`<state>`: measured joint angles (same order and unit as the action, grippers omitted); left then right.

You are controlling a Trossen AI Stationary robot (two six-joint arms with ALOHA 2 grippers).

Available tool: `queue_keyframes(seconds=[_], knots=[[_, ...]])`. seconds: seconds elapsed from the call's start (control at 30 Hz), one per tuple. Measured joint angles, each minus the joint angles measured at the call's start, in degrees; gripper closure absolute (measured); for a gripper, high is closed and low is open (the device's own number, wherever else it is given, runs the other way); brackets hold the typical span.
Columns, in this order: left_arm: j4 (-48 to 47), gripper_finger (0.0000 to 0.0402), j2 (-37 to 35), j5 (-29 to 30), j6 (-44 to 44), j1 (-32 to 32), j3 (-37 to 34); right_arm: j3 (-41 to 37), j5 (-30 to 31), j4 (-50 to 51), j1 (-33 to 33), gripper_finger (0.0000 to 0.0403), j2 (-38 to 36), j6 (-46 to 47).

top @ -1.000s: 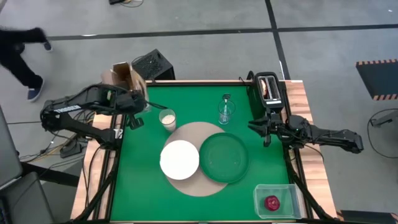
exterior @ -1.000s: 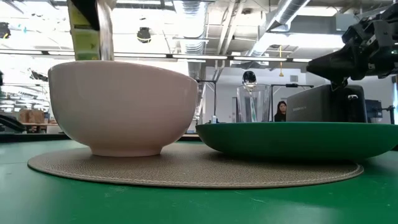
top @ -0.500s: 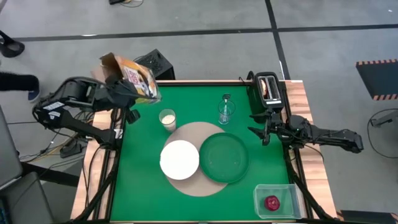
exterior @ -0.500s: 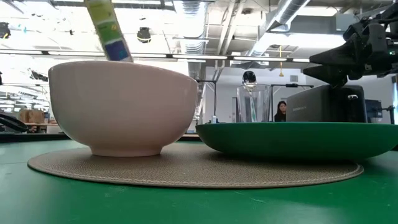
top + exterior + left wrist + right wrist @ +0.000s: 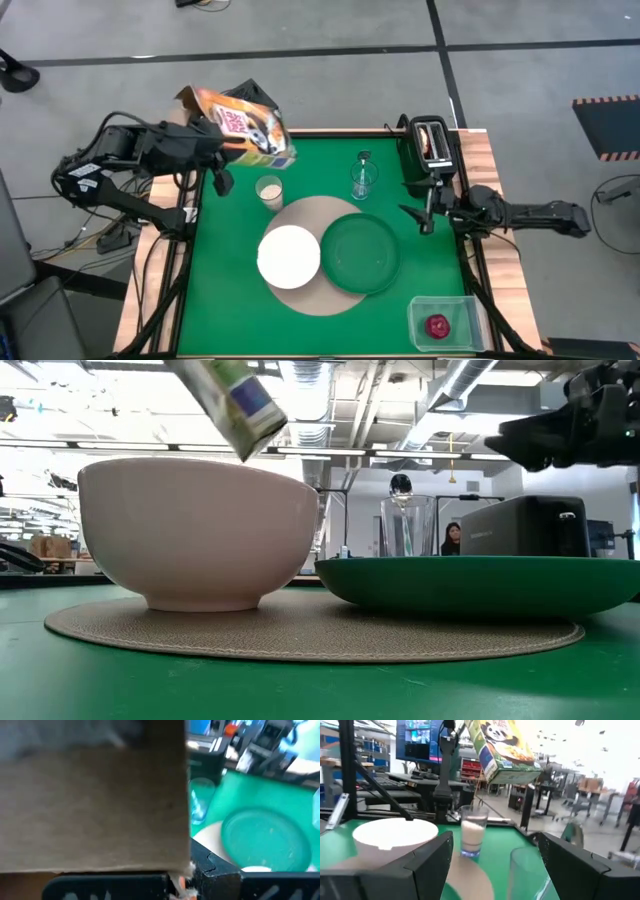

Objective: Arrange a breakfast setting
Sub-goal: Pour the cereal into the white bowl

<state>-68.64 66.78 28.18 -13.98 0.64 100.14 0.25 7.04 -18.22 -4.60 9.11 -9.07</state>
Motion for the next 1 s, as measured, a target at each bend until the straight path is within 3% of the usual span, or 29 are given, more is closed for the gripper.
queue_keyframes(seconds=[0.23,0.43,0.6,1.0], knots=[[7.98,0.0401,0.0,-2.93,1.39,-0.02,0.0,0.27,3.4,-11.93,1.99,0.0081,8.26,-7.59],[11.41,0.0401,0.0,-6.33,-0.07,-0.02,0.0,2.72,3.47,-17.77,2.12,0.0081,14.1,-8.88],[12.83,0.0401,0.0,-6.93,-1.99,0.04,-0.02,2.94,3.47,-22.77,2.12,0.0081,14.48,-5.65],[19.81,0.0401,4.51,-9.77,-1.51,2.04,-0.07,3.13,3.28,-24.43,1.79,0.0063,17.13,-8.7]])
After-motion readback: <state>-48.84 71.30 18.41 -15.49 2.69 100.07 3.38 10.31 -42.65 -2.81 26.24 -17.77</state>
